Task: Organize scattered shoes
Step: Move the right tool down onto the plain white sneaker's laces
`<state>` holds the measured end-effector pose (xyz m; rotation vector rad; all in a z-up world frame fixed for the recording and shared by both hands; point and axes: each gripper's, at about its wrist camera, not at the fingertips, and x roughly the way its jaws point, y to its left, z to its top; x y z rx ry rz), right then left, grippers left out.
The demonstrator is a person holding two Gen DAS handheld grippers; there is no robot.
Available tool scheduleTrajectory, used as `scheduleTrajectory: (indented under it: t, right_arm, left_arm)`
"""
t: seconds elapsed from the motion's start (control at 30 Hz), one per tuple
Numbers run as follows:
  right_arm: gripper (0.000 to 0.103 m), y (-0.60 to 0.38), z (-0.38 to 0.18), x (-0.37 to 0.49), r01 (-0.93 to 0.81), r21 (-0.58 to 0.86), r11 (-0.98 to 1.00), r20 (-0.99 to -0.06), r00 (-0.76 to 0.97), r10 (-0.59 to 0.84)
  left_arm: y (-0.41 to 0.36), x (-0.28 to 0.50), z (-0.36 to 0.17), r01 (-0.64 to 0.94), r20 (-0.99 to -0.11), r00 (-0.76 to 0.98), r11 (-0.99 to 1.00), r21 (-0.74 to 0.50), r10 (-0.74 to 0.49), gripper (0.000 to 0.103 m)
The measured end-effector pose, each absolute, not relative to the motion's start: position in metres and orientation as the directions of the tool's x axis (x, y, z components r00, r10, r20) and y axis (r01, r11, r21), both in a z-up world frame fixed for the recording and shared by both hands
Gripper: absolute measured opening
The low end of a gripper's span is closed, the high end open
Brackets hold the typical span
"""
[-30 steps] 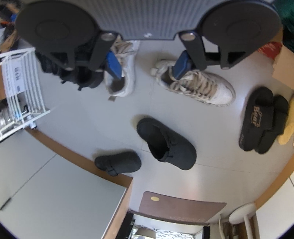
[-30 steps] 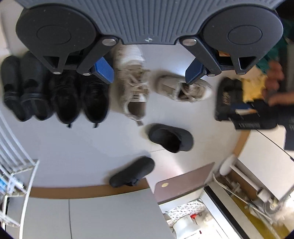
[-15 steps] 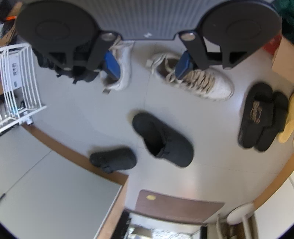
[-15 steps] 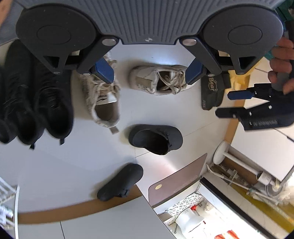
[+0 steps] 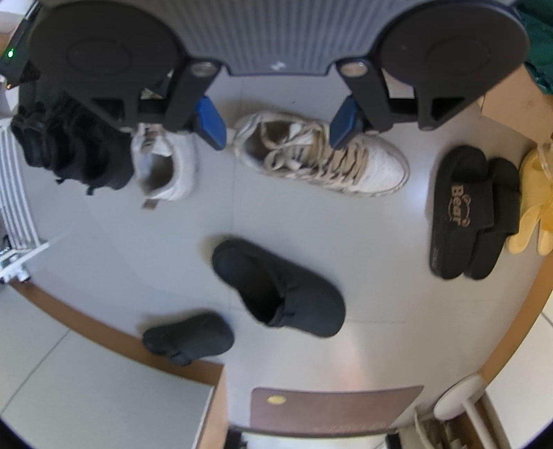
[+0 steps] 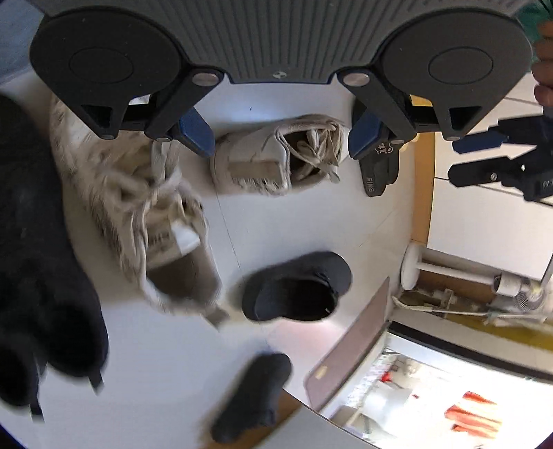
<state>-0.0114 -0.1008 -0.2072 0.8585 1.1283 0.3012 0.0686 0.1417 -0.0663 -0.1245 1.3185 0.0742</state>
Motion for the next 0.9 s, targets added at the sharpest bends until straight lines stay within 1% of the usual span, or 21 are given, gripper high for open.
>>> scheduleTrajectory:
  t: [0.07,0.13,0.23,0.3,0.4,0.57,0.73,0.77,0.8,0.87,0.9]
  right_arm:
    - [0.088,-0.09,-0.216,-0.012,0.204,0.739,0.642,-0.659,0.414,0.628]
    - [0.086,-0.081,-0.226,-0.011,0.215,0.736,0.642,-0.667,0.396,0.631]
    - [0.078,-0.07,-0.245,-0.009,0.244,0.724,0.646,-0.685,0.369,0.628]
    - [0.071,-0.068,-0.254,-0.007,0.257,0.722,0.643,-0.688,0.371,0.624]
    - [0.065,-0.064,-0.266,0.0,0.259,0.73,0.632,-0.679,0.378,0.629]
    - [0.063,-0.047,-0.276,0.013,0.219,0.736,0.641,-0.671,0.361,0.648]
    - [0.061,-0.029,-0.282,0.023,0.199,0.725,0.66,-0.682,0.34,0.647]
    - [0.057,-0.026,-0.283,0.026,0.197,0.719,0.666,-0.688,0.336,0.643]
    - [0.051,-0.025,-0.284,0.027,0.197,0.715,0.671,-0.693,0.334,0.639]
    - [0.046,-0.026,-0.289,0.031,0.223,0.704,0.674,-0.707,0.318,0.632]
    - [0.046,-0.028,-0.292,0.032,0.234,0.704,0.67,-0.707,0.316,0.633]
  left_arm:
    - [0.147,0.07,-0.075,-0.132,-0.974,0.228,0.99,-0.043,-0.011,0.069]
    - [0.15,0.07,-0.078,-0.135,-0.977,0.215,0.99,-0.039,-0.009,0.068]
    - [0.153,0.072,-0.08,-0.114,-0.977,0.211,0.993,-0.029,-0.004,0.068]
    - [0.155,0.072,-0.082,-0.112,-0.979,0.206,0.993,-0.035,-0.011,0.068]
    - [0.163,0.071,-0.089,-0.132,-0.981,0.189,0.989,-0.063,-0.037,0.068]
    - [0.174,0.068,-0.098,-0.157,-0.987,0.156,0.985,-0.072,-0.047,0.068]
    - [0.18,0.069,-0.097,-0.163,-0.986,0.164,0.985,-0.051,-0.023,0.067]
    - [0.18,0.069,-0.098,-0.162,-0.986,0.162,0.986,-0.05,-0.023,0.068]
    - [0.18,0.069,-0.099,-0.161,-0.987,0.16,0.986,-0.05,-0.024,0.067]
    - [0.18,0.069,-0.1,-0.161,-0.987,0.156,0.986,-0.052,-0.026,0.067]
    - [0.18,0.069,-0.101,-0.161,-0.988,0.152,0.985,-0.056,-0.031,0.067]
